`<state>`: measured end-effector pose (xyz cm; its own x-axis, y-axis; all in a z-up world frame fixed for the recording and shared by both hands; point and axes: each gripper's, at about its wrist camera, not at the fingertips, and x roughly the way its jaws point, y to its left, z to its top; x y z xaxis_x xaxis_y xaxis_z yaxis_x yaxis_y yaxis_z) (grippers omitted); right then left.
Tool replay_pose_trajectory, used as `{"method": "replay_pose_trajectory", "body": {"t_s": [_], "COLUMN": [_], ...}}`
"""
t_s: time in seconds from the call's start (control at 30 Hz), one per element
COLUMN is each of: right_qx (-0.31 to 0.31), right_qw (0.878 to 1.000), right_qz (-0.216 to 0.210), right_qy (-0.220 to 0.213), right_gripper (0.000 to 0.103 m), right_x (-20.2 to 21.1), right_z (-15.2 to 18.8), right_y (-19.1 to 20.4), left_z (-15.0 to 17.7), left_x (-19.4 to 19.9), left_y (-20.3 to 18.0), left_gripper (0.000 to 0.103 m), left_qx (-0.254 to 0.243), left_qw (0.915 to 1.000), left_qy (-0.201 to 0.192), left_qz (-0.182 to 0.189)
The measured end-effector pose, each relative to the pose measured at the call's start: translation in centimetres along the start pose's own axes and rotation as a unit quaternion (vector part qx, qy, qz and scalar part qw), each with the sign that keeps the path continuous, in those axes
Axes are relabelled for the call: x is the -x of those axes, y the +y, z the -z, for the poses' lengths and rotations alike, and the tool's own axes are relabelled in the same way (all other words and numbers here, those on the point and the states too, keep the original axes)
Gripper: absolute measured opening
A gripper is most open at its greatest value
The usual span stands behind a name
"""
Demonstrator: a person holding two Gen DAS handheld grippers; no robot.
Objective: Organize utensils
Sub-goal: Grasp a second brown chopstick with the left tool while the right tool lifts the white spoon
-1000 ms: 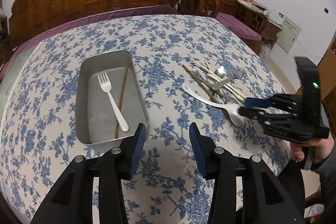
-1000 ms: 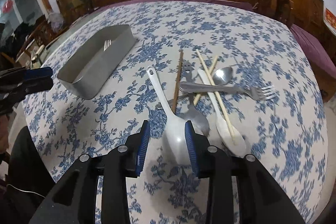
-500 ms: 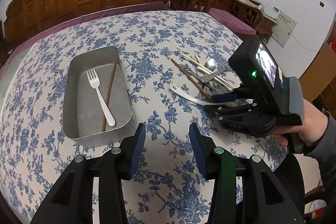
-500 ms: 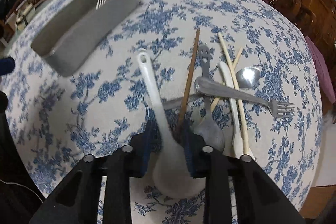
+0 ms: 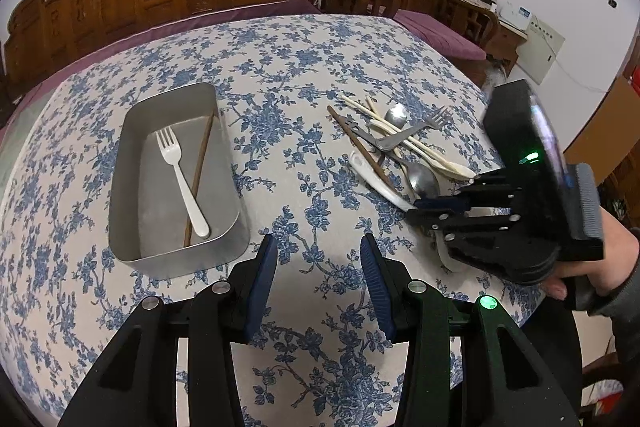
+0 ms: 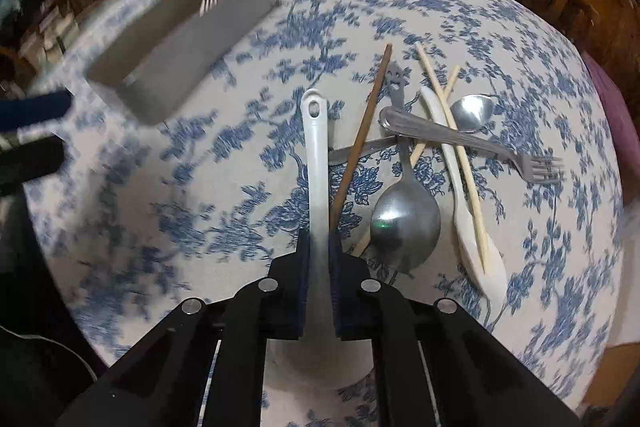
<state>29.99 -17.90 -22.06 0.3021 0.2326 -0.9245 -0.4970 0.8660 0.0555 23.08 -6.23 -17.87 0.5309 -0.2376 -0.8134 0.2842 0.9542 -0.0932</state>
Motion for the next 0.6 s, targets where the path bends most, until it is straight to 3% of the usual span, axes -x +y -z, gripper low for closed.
{"method": "replay_pose_trajectory", "body": {"t_s": [0.27, 0.6], "right_qx": [-0.052, -0.096], "right_qw": [0.996, 0.991], "right_qz": [-0.015, -0.009], "right_qy": [-0.078, -0.096], "right_gripper": [0.011, 0.011], "right_x": [5.2, 6.5], "right_z": [2.0, 3.7], "right_y": [-2.3, -6.1], "left_z": [-0.8, -2.4], "left_x": [-1.5, -6.2], "left_y": [-1.4, -3.6], "left_gripper": [0.041, 0.041], "left_qx": [-0.007, 0.015], "left_qw": [1.0000, 0.9991], "left_qy": [0.001, 0.018], "left_qz": [0.004, 0.035]}}
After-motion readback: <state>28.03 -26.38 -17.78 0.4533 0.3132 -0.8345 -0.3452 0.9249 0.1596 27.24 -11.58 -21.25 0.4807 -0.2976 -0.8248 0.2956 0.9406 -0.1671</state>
